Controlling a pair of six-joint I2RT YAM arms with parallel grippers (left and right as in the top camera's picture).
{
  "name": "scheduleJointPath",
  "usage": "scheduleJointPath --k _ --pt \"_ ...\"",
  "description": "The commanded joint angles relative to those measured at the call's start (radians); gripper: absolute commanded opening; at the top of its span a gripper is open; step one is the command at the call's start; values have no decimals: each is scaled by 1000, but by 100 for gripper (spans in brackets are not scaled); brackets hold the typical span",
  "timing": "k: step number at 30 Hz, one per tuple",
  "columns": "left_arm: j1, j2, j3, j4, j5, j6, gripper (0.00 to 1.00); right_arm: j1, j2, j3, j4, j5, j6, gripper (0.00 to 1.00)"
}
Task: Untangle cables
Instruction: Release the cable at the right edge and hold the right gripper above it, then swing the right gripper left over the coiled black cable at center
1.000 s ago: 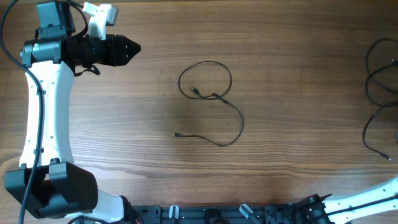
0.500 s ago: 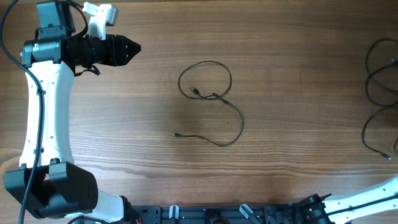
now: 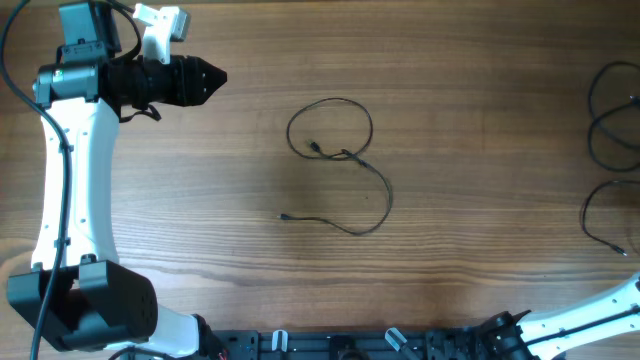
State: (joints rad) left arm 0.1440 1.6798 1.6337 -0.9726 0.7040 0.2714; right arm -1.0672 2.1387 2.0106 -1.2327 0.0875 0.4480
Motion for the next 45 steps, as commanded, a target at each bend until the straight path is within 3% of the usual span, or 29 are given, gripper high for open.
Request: scheduleJointPath --k 1,11,18,27,33,42,45 --pt "-3 3 16 7 16 13 52 51 -85 -2 -5 34 -1 100" --pt "-2 3 16 24 16 13 54 108 -362 -2 -56 -38 -5 100" --pt "-2 3 16 11 -55 12 57 357 -520 -2 -68 -35 -72 100" --pt "-2 3 16 7 -273 -105 58 804 -548 -2 -88 -45 -301 100" --pt "-2 3 16 6 -358 -150 60 1015 -547 -3 -104 -104 -406 100" --pt "-2 3 16 -20 -365 -145 62 1206 -540 -3 -119 -266 -597 100" --pt "-6 3 16 -50 -358 -62 63 1212 -532 -3 -122 -391 -666 100"
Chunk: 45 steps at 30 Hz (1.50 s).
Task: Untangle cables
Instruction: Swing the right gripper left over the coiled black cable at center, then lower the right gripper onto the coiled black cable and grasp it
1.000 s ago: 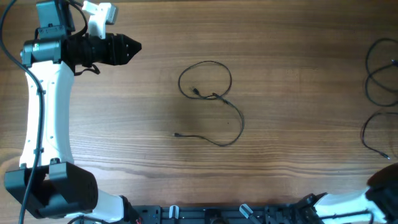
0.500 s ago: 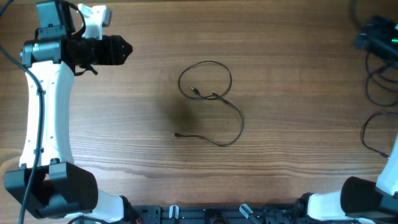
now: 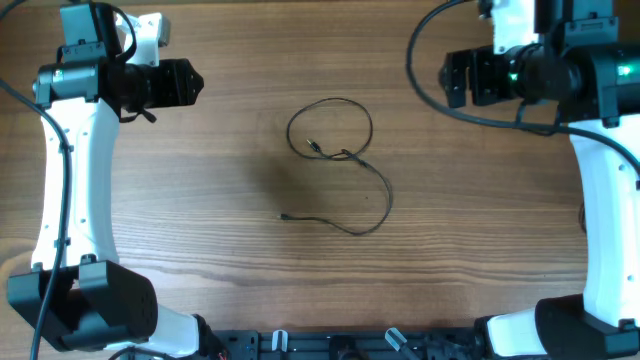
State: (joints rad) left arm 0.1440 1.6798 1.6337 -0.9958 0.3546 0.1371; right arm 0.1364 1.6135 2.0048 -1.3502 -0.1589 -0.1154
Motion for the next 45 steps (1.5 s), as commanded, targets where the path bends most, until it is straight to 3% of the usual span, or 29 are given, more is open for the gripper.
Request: scheduleJointPath --k 1,6,10,19,24,30,32,38,45 --pt "-8 3 16 -39 -4 108 63 8 -3 3 -5 -175 -115 100" --pt "-11 3 16 -70 146 245 65 9 36 0 -30 -247 -129 100" --pt "-11 3 16 -67 153 249 65 26 111 -3 -58 -247 -135 100" --pt "-11 3 16 -68 150 248 69 135 304 -3 58 -225 -37 100" --pt "-11 3 16 -79 149 245 69 206 421 -3 59 -68 50 100" --pt "-11 3 16 -81 118 237 70 289 507 -3 119 142 325 100" --pt "-11 3 16 -83 119 237 71 312 523 -3 116 243 475 100" --pt "-11 3 16 -87 119 236 71 364 558 -5 112 356 753 100" --pt "-11 3 16 -94 119 237 72 418 590 -5 123 394 879 100"
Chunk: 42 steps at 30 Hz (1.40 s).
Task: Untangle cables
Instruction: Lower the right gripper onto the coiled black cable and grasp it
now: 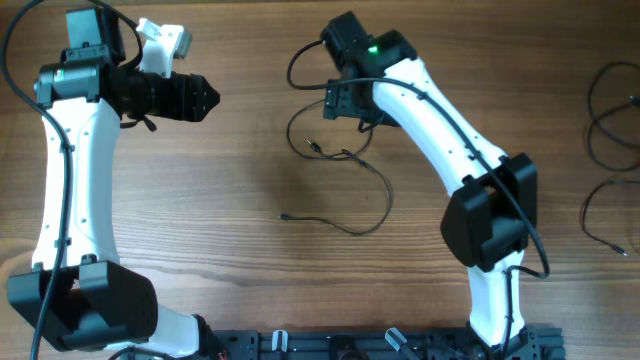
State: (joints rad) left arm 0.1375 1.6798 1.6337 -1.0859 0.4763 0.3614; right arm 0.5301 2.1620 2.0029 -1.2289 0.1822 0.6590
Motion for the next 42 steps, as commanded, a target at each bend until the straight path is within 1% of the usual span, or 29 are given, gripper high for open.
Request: scheduleJointPath --k 1,4,8,13,22,34,42 --pt "-4 3 16 -5 -2 12 72 32 55 -3 3 53 104 100" --pt "-4 3 16 -9 -2 12 72 45 74 -25 -2 50 109 100" --pt "-4 3 16 -8 -2 13 72 49 75 -101 1 50 160 100" --pt "-4 3 16 -8 -2 13 73 50 75 -173 28 48 181 100" --pt "-4 3 16 -11 -2 13 73 50 75 -297 179 -53 183 100" --pt "-4 3 16 -16 -2 12 73 50 75 -310 238 -50 190 100" --pt "-4 3 16 -22 -2 0 74 50 75 -345 249 -45 243 100"
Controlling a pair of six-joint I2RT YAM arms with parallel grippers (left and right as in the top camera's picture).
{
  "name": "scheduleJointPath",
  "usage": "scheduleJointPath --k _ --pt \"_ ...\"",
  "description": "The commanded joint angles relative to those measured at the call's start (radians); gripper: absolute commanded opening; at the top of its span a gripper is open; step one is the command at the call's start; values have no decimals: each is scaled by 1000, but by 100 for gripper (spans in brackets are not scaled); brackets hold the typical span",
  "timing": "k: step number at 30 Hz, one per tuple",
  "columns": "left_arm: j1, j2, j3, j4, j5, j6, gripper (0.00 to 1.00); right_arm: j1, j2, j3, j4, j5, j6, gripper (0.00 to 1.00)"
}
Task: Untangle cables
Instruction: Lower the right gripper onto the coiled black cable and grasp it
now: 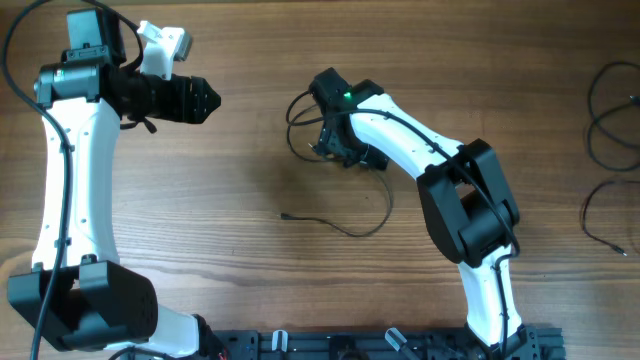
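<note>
A thin black cable lies mid-table. Its loop (296,112) is partly covered by my right arm, and its tail (386,198) curves down to a free end (285,216). My right gripper (330,150) points down onto the lower part of the loop, where the cable crosses itself. Its fingers are hidden under the wrist, so their state does not show. My left gripper (208,100) hovers at the upper left, well apart from the cable. It points right, and its fingers meet in a point with nothing between them.
More black cables lie coiled at the right edge, one coil (608,120) above and a smaller one (600,215) below. The wooden table (200,240) carries nothing else in view. My right arm stretches from the bottom edge up across the middle.
My right gripper has moved from above the top of the loop down and a little left, onto the loop's lower part at the crossing. The left arm has not moved.
At first my right arm lay low at the bottom right corner and the cable lay untouched. Then the arm stood at the upper right. Later it reached over the top of the loop, and now it is on the crossing. The left gripper stayed at the upper left throughout.
</note>
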State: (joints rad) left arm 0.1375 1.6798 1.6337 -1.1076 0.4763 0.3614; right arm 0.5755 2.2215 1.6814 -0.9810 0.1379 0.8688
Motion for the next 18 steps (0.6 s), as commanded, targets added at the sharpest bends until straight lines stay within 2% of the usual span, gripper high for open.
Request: scheduleJointPath --k 1,8,9,10,11,12,14,15,18 --pt "-4 3 16 -1 -2 1 74 4 16 -26 1 0 34 100" --pt "-4 3 16 -1 -2 1 75 4 16 -39 -3 22 51 98" --pt "-4 3 16 -1 -2 1 75 5 16 -40 -3 22 51 90" --pt "-4 3 16 -1 -2 1 75 5 16 -40 -2 21 51 70" --pt "-4 3 16 -1 -2 1 75 5 16 -40 0 18 51 41" --pt "-4 3 16 -1 -2 1 75 5 16 -40 0 18 51 21" --pt "-4 3 16 -2 -2 1 76 5 16 -40 -3 18 50 18" --pt "-4 3 16 -2 -2 1 77 5 16 -40 -3 18 49 4" --pt "-4 3 16 -2 -2 1 77 5 16 -40 0 0 23 4"
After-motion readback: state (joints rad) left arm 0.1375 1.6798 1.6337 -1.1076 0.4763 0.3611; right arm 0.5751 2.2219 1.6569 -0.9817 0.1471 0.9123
